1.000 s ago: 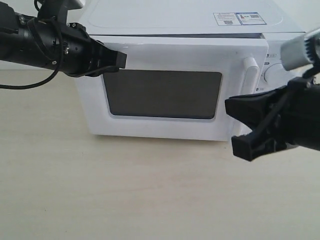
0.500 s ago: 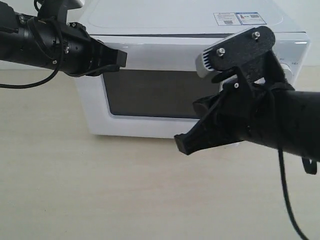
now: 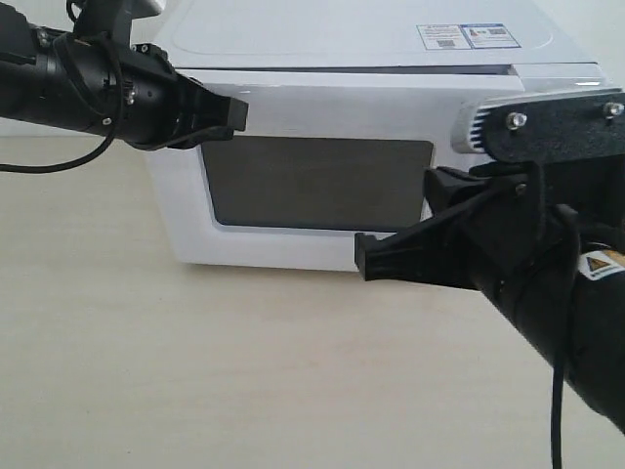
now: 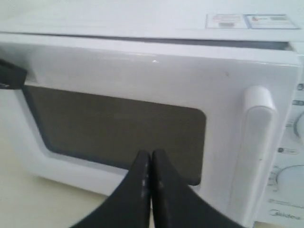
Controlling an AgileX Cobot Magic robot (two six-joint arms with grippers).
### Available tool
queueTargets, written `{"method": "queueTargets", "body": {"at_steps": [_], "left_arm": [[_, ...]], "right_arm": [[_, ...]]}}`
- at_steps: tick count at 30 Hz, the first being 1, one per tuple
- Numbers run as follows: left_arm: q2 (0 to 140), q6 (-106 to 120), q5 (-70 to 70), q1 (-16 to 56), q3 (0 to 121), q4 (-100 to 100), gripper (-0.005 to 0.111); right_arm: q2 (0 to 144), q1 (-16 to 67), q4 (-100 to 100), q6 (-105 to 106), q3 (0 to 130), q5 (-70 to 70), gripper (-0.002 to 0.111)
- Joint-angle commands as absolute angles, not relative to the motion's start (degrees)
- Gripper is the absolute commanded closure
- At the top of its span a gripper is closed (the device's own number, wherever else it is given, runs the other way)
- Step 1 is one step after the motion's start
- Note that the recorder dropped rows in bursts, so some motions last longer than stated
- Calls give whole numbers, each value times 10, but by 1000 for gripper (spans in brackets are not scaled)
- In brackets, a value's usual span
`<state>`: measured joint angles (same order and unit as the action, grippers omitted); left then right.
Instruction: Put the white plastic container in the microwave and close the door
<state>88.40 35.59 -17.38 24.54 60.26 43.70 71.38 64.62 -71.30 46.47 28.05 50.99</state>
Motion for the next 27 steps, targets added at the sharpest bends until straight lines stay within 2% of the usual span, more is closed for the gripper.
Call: {"method": "queueTargets", "body": {"at_steps": [1, 5, 13, 17, 27], "left_arm": [[884, 360, -169, 247, 607, 442, 102], [878, 360, -173, 247, 607, 441, 102], [861, 365, -226, 247, 606, 441, 102], [827, 365, -264, 247, 606, 422, 102], [538, 329, -207, 247, 399, 415, 102]], "right_arm": [[726, 572, -615, 401, 276, 429, 109], [727, 533, -591, 393, 276, 452, 109], [731, 449, -511, 334, 282, 406, 109], [791, 430, -482, 334, 330, 370, 109], [820, 417, -497, 366, 362, 396, 109]]}}
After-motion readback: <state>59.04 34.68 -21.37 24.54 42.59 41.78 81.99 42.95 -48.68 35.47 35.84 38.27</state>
